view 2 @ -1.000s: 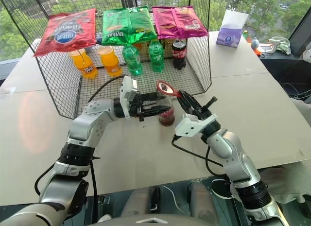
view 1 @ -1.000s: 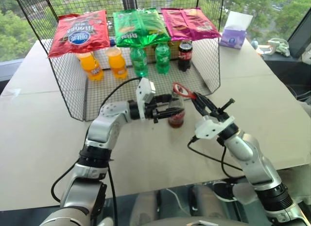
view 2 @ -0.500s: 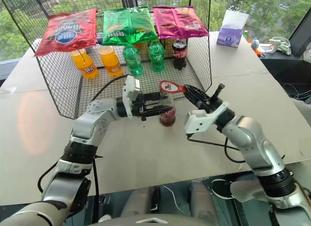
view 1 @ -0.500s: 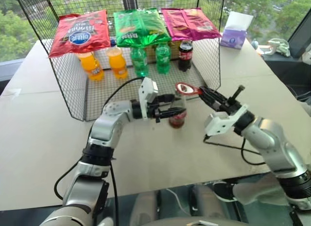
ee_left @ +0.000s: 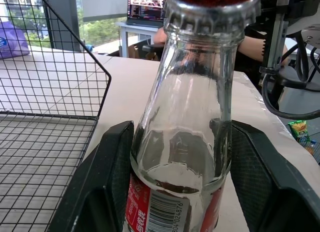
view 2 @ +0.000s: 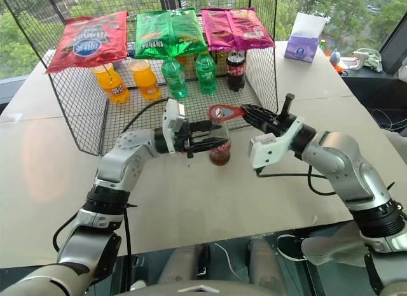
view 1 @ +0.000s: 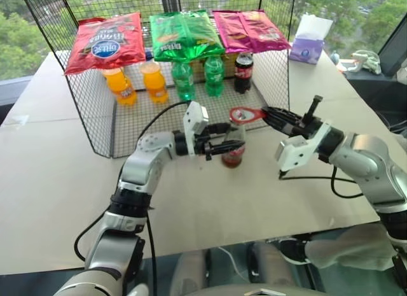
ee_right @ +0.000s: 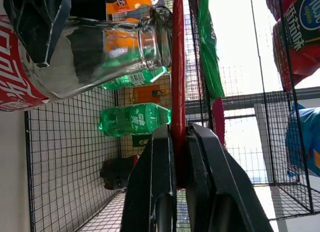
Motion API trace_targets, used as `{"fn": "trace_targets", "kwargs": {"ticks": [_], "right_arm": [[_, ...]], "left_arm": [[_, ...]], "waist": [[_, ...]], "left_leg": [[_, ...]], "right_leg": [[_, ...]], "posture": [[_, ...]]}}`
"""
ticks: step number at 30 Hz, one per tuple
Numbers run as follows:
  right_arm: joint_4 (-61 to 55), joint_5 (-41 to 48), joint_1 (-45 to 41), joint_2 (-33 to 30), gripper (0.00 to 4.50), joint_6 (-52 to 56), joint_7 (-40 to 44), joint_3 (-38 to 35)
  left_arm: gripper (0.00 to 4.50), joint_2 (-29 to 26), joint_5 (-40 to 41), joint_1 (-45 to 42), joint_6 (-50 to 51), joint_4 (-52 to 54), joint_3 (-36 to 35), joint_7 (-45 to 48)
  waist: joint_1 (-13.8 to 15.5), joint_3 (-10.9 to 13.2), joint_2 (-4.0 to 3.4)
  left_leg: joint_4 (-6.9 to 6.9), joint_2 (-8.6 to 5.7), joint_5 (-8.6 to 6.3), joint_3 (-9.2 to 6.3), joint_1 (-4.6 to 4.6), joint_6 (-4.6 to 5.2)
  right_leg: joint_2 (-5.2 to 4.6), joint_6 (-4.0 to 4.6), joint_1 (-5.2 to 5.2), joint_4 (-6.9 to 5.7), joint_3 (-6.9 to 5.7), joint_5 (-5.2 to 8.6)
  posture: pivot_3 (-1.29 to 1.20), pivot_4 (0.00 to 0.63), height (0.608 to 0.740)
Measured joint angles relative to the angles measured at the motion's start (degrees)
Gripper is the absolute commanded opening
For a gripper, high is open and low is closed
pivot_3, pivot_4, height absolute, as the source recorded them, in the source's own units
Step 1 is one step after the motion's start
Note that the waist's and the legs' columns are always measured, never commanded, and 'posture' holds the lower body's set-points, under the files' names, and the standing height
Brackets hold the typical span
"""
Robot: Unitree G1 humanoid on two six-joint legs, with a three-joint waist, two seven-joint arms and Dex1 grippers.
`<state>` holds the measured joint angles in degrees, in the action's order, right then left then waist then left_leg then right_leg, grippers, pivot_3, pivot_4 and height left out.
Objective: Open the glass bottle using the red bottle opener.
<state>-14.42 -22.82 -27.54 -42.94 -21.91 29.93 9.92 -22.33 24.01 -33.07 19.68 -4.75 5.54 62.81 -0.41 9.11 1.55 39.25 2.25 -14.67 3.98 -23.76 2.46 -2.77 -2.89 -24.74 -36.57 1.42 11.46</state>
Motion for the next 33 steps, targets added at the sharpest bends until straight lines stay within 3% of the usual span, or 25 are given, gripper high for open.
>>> {"fn": "trace_targets", "kwargs": {"ticks": [22,33], "right_arm": [[1.63,3.39,-3.61,0.61,0.00,0.92,2.31,-1.43],[-0.95,3.76,3.67,-1.07,0.00,-0.44,2.16,-4.29]], "left_arm": [[2.19,-0.18,0.09,0.27,2.40,1.99,-0.04,-0.69],[2.19,-0.45,0.33,0.67,2.32,2.08,-0.44,-0.59]], "waist": [[-0.02,0.02,0.00],[-0.18,0.02,-0.02]], "left_leg": [[-0.01,0.00,0.00,0.00,-0.05,0.00],[-0.01,0.01,0.00,0.02,-0.01,0.00]], "right_leg": [[0.00,0.00,-0.03,0.02,0.00,0.00],[0.01,0.00,-0.03,0.00,0.01,0.00]], "posture": [[0.00,0.150,0.740],[0.00,0.150,0.740]]}}
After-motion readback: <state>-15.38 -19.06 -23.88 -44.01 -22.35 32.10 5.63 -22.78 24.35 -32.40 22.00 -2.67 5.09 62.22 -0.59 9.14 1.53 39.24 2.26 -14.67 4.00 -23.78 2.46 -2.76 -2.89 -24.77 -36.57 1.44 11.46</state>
